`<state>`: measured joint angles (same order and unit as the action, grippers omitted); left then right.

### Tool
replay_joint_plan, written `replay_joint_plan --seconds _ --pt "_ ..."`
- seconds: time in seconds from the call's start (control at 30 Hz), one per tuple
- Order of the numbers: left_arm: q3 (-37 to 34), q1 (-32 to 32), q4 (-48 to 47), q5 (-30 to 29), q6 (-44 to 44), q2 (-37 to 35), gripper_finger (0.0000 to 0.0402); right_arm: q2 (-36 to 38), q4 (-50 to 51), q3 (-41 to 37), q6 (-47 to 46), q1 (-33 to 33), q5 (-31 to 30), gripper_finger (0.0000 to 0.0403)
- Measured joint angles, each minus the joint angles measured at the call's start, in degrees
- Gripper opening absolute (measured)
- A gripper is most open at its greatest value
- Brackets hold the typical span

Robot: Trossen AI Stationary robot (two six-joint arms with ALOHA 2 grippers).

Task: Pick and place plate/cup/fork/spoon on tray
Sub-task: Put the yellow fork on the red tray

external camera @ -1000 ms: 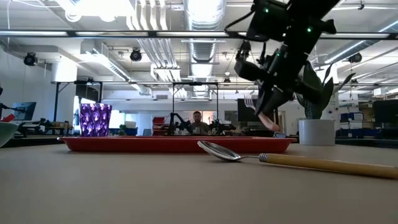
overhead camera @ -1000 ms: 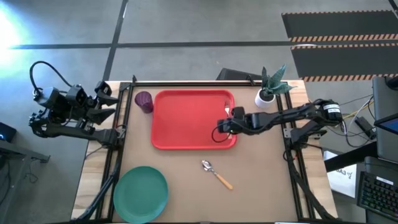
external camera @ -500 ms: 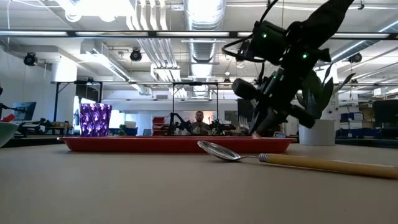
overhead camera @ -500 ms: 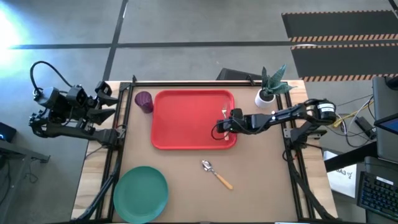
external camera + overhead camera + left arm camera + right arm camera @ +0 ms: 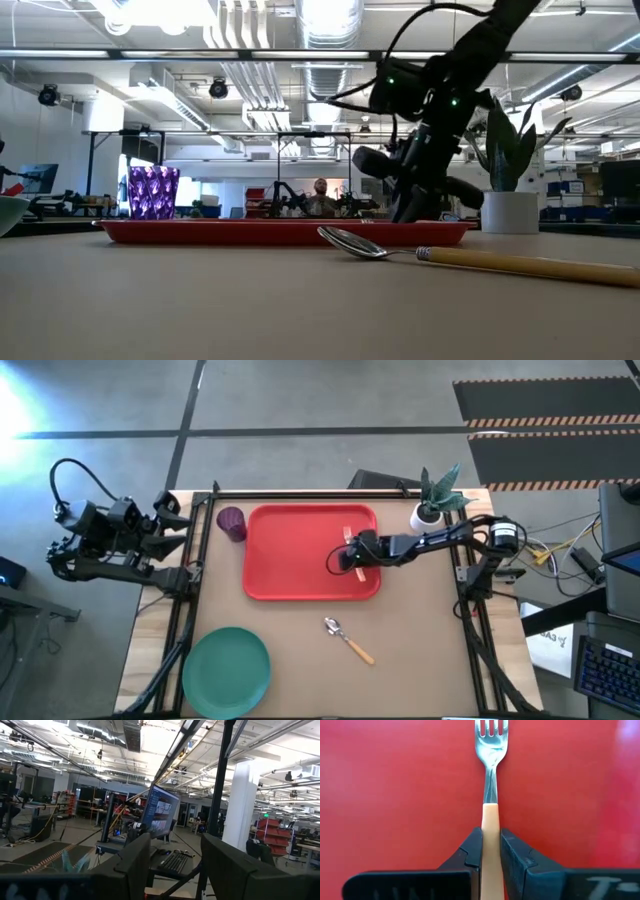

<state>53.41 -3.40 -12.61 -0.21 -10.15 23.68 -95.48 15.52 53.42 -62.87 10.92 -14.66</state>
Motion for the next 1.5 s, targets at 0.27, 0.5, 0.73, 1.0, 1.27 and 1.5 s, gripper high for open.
replay_joint_plan --seconds 0.27,0.5,0.73,1.0,1.27,1.5 --pt "0.0 0.0 -0.5 0.0 0.0 0.0 0.0160 -0.1 9.5 4.6 0.1 0.0 -2.0 0.0029" --pt "0.0 0.0 -0.4 0.0 -0.2 0.0 0.0160 -1.9 9.8 4.1 -2.8 -0.4 -3.6 0.0029" --pt "0.0 0.0 -0.4 0.0 -1.6 0.0 0.0160 -2.2 9.8 4.1 -5.6 -0.4 -7.1 0.0029" --pt "0.5 0.0 -0.4 0.0 -1.6 -0.3 0.0160 -2.1 9.7 4.1 -9.9 -0.9 -8.0 0.0029" --pt "1.1 0.0 -0.4 0.0 -1.5 -1.4 0.0160 -2.1 10.3 4.1 -13.3 -3.2 -8.5 0.0029" --pt "0.9 0.0 -0.4 0.0 -1.6 -2.1 0.0160 -2.1 10.8 4.0 -13.6 -3.2 -9.0 0.0029"
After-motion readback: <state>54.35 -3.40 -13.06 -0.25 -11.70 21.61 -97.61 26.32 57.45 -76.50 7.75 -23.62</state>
